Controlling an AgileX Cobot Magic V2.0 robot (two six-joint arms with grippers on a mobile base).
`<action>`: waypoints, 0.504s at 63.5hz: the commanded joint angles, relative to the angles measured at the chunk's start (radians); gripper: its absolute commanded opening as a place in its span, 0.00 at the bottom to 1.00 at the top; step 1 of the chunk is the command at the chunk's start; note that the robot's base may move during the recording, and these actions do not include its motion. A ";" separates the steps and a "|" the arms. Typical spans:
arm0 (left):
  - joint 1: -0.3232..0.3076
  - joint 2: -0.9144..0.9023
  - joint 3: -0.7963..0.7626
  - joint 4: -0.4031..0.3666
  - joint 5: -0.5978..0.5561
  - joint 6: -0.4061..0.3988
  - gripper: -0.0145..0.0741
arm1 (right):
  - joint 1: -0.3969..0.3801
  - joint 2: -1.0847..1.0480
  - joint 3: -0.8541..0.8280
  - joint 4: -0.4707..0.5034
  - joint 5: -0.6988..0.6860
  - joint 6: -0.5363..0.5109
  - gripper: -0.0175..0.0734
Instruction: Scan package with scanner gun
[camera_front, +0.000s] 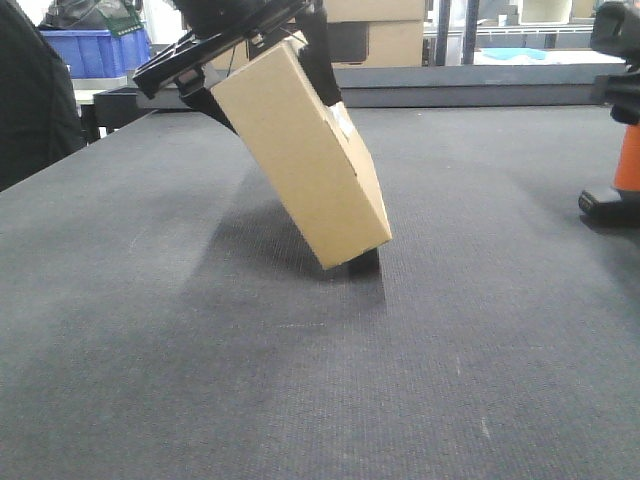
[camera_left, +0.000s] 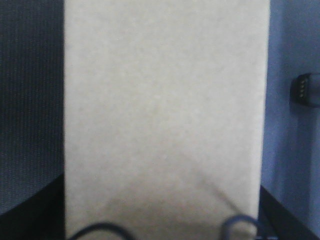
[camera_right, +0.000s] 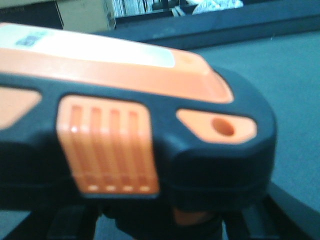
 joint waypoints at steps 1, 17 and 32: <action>-0.003 -0.011 -0.009 -0.007 -0.015 0.002 0.04 | -0.001 -0.009 -0.007 -0.011 -0.026 0.008 0.35; -0.003 -0.011 -0.009 -0.007 -0.013 0.002 0.04 | -0.001 -0.009 -0.007 -0.011 -0.018 0.008 0.74; -0.003 -0.011 -0.009 -0.007 -0.013 0.002 0.04 | -0.001 -0.044 0.025 -0.036 0.069 0.008 0.81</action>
